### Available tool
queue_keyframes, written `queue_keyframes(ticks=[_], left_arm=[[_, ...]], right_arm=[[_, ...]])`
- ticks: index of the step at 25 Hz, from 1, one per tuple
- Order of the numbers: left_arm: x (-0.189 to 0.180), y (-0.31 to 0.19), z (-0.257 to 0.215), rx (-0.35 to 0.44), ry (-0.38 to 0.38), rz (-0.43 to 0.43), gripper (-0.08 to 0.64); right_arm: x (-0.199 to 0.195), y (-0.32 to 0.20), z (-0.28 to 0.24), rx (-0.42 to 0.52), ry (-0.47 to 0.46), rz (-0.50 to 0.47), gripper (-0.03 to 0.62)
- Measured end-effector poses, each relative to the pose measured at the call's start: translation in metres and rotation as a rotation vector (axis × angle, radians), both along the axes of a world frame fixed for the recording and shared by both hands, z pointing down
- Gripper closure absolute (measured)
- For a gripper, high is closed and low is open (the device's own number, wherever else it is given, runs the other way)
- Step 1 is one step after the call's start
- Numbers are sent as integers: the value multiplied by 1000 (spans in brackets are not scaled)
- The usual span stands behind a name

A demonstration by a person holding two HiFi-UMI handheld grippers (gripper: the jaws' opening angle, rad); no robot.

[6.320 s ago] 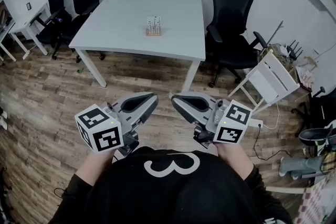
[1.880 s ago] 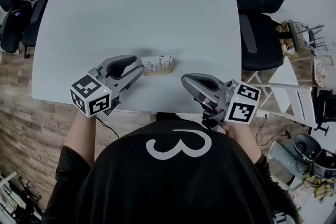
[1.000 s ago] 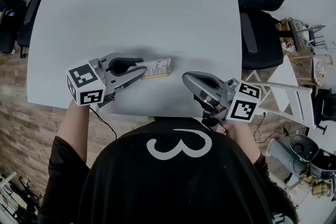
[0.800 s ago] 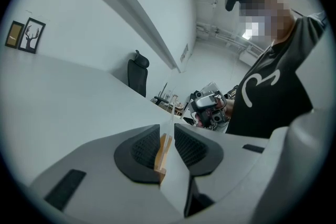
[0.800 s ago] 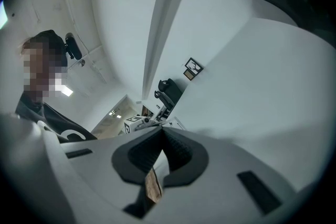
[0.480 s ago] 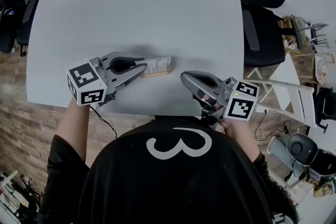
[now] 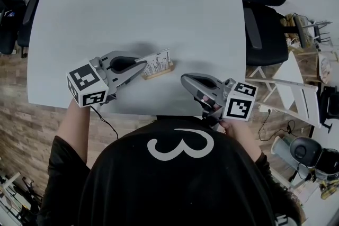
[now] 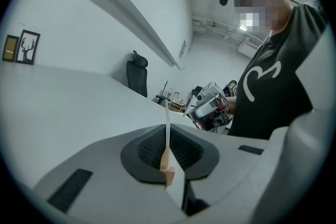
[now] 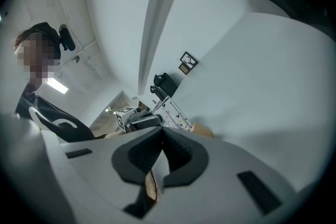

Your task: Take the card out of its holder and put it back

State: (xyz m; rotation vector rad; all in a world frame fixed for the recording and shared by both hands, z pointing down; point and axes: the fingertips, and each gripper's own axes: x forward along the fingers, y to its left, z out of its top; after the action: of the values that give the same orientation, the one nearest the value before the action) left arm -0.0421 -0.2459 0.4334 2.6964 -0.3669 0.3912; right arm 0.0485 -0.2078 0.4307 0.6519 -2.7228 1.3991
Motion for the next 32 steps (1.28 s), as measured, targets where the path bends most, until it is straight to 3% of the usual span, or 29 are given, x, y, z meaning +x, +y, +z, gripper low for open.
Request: queue_keyframes(ticks=[11,32], left_arm=[[9,5,-7,68,-49,15,535],[1,8,-56,170,16,-93,535]], right_arm=[[5,6,2,-12,-10,4,586],[1,33,-5,7,-6,0,586]])
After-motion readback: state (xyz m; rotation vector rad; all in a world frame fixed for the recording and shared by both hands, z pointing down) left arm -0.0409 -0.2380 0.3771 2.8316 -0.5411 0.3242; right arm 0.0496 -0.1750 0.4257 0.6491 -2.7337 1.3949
